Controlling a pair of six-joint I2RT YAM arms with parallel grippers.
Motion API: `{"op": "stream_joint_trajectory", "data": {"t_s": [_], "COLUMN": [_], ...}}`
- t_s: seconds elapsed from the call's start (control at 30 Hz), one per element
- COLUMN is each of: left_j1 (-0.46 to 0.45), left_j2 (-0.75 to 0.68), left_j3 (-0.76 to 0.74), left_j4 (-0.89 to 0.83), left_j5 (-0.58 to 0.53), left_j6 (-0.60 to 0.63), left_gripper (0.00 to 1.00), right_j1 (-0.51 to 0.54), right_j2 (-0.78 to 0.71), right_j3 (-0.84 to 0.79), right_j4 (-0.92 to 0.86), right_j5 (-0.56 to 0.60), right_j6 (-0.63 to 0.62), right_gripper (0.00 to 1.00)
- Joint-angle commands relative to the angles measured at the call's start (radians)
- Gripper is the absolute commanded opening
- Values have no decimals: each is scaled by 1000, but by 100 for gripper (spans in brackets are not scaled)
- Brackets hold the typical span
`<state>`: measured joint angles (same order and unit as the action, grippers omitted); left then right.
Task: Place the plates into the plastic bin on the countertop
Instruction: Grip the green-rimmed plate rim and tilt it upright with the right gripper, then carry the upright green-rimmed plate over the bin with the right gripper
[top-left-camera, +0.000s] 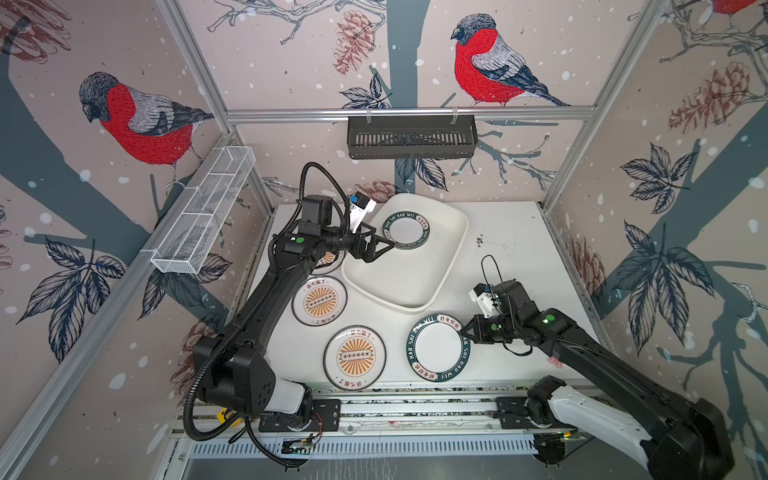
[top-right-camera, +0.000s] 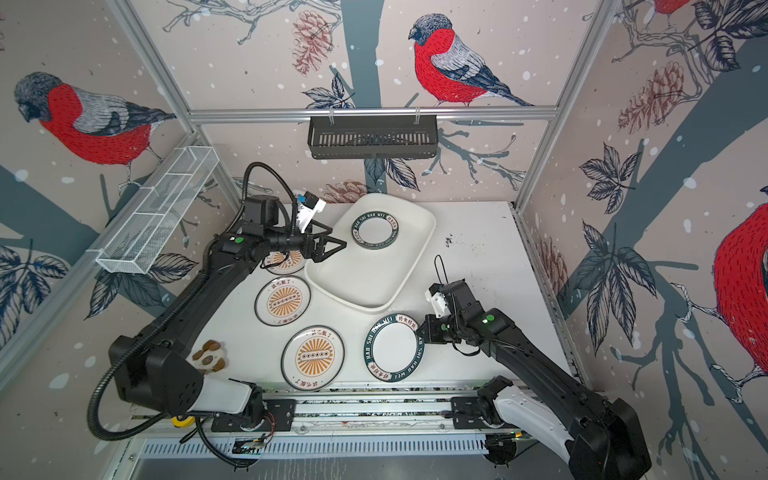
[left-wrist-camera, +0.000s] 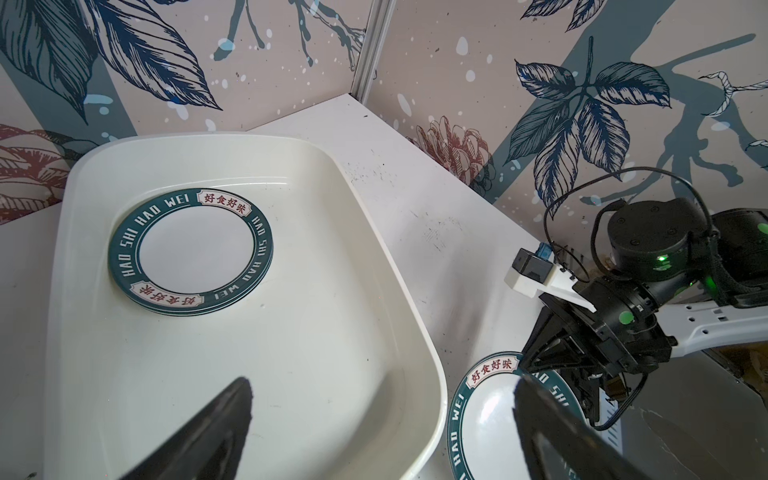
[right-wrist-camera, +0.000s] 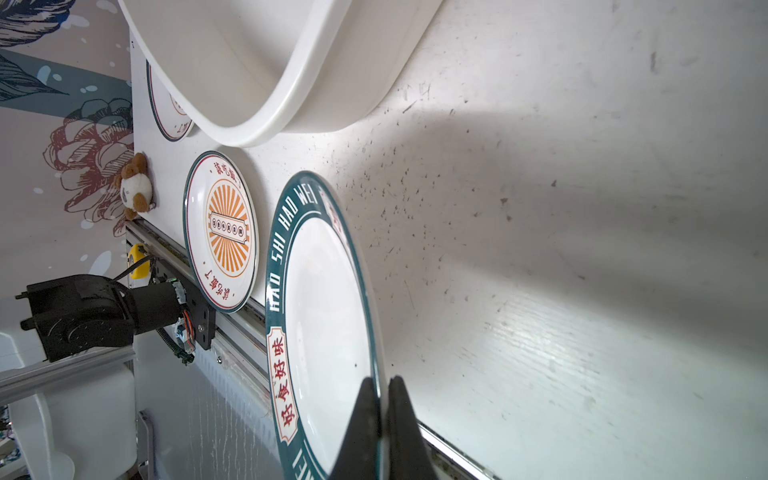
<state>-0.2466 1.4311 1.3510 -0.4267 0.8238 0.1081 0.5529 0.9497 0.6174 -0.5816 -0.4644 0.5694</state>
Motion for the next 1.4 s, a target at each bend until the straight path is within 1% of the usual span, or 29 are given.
{"op": "stream_joint_trajectory", "data": {"t_s": [0.0,0.37,0.63,0.73,0.9,1.0,1.1,1.2,1.37], "left_j1": [-1,18,78,96,99,99,102,101,101], "left_j2": [-8,-16,-50,-66,-91,-103,-105,-106,-94], "left_j3": [9,20,26,20,14,-38,-42,-38,1], "left_j4": [27,13,22,33,31,64,46,38,-2], "left_j5": [-27,-91,-102,-129,-174,-182,-185,-170,-162], "left_j6": [1,-2,-20,-29,14,23,28,44,61], "left_gripper": [97,97,97,97,97,97,97,97,97], "right_j1": [17,113,117,114,84,48,9,-40,-123], "right_j2": [3,67,126,177,333,442,543,639,806], "right_j3": [23,91,194,259,392,474,565,655,775], "right_j4": [-24,-16,36,72,144,183,219,268,383], "right_j5": [-21,-63,-115,-125,-155,-196,-218,-228,-219], "right_j6": [-25,-51,-35,-32,-43,-58,-62,-52,6], "right_gripper": [0,0,0,0,0,0,0,0,0]}}
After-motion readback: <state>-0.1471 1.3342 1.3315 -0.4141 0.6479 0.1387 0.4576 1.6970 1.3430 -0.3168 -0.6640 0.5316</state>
